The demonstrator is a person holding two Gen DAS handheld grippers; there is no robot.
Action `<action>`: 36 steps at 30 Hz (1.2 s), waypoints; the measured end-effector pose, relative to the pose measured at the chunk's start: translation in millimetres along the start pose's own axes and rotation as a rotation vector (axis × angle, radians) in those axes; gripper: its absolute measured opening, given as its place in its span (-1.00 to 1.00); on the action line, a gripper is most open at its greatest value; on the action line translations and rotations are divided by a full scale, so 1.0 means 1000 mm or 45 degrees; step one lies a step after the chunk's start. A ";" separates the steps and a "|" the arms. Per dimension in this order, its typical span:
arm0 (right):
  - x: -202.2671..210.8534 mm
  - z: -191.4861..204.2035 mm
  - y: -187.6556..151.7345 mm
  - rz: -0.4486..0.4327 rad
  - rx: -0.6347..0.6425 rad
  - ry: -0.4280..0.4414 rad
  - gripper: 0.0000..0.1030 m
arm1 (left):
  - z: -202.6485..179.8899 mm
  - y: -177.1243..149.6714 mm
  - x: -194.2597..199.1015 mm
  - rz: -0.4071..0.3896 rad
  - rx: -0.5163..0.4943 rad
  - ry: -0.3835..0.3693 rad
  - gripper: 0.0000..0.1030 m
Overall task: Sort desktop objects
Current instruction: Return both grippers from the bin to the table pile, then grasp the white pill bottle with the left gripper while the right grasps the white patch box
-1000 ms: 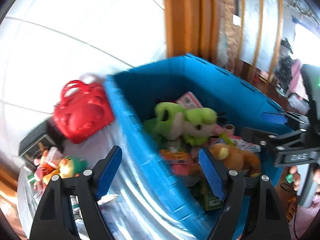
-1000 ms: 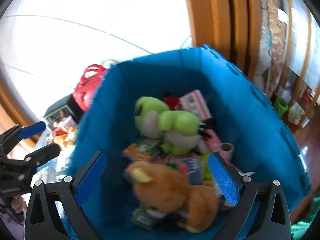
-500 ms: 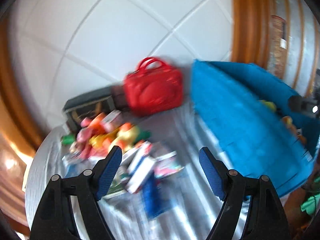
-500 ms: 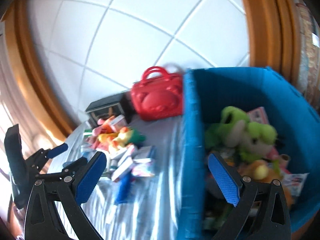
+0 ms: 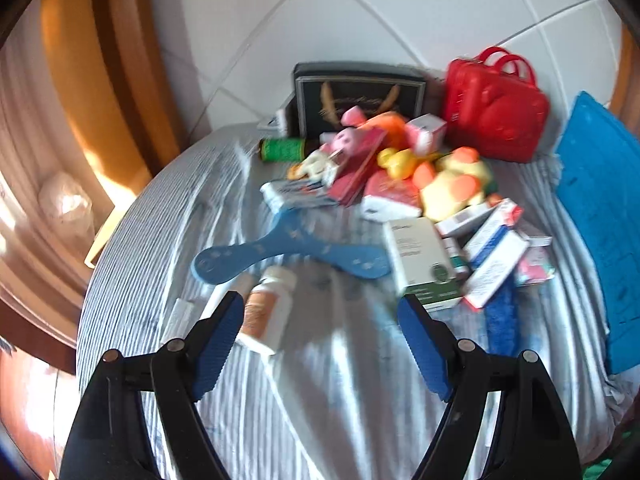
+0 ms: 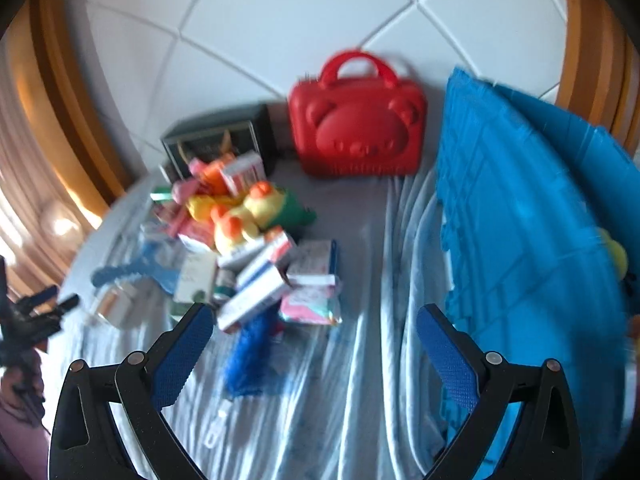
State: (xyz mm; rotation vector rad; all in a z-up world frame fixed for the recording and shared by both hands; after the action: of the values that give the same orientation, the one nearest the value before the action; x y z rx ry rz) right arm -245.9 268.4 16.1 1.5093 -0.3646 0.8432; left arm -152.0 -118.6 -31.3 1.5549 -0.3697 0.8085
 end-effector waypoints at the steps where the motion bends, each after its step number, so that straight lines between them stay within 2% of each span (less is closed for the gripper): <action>1: -0.011 -0.001 -0.003 0.026 -0.002 -0.014 1.00 | 0.007 -0.004 -0.007 0.015 0.007 0.009 0.53; 7: -0.069 -0.008 -0.025 0.188 -0.050 -0.037 1.00 | 0.043 -0.021 -0.070 0.139 0.065 0.039 0.53; 14: -0.121 0.004 -0.043 0.337 -0.060 -0.050 1.00 | 0.044 -0.038 -0.129 0.280 0.079 -0.006 0.53; 20: -0.157 0.058 -0.050 0.424 0.037 0.025 1.00 | 0.050 -0.047 -0.150 0.328 0.116 -0.025 0.53; 25: -0.193 0.128 -0.051 0.478 0.083 0.132 1.00 | 0.053 -0.055 -0.160 0.359 0.147 -0.029 0.52; 29: -0.221 0.177 -0.051 0.502 0.105 0.142 1.00 | 0.054 -0.065 -0.166 0.380 0.197 -0.068 0.45; 31: -0.234 0.197 -0.055 0.542 0.097 0.125 1.00 | 0.054 -0.068 -0.167 0.376 0.206 -0.076 0.39; 36: -0.262 0.219 -0.074 0.661 0.056 0.094 1.00 | 0.058 -0.071 -0.166 0.358 0.239 -0.059 0.00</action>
State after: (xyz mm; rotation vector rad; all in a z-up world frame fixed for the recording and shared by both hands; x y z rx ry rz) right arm -310.8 1.8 -201.3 1.4377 -0.7036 1.3165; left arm -205.6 -199.8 -194.7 1.7212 -0.5689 1.0502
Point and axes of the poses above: each gripper's, at about its wrist camera, not at the fingertips, and x roughly against the way its jaws point, z to its left, y to its top, the point moved 2 cm from there along -x, roughly the way its jaws point, and after that the axes turned 9 degrees about -z, right-handed, at the moved point
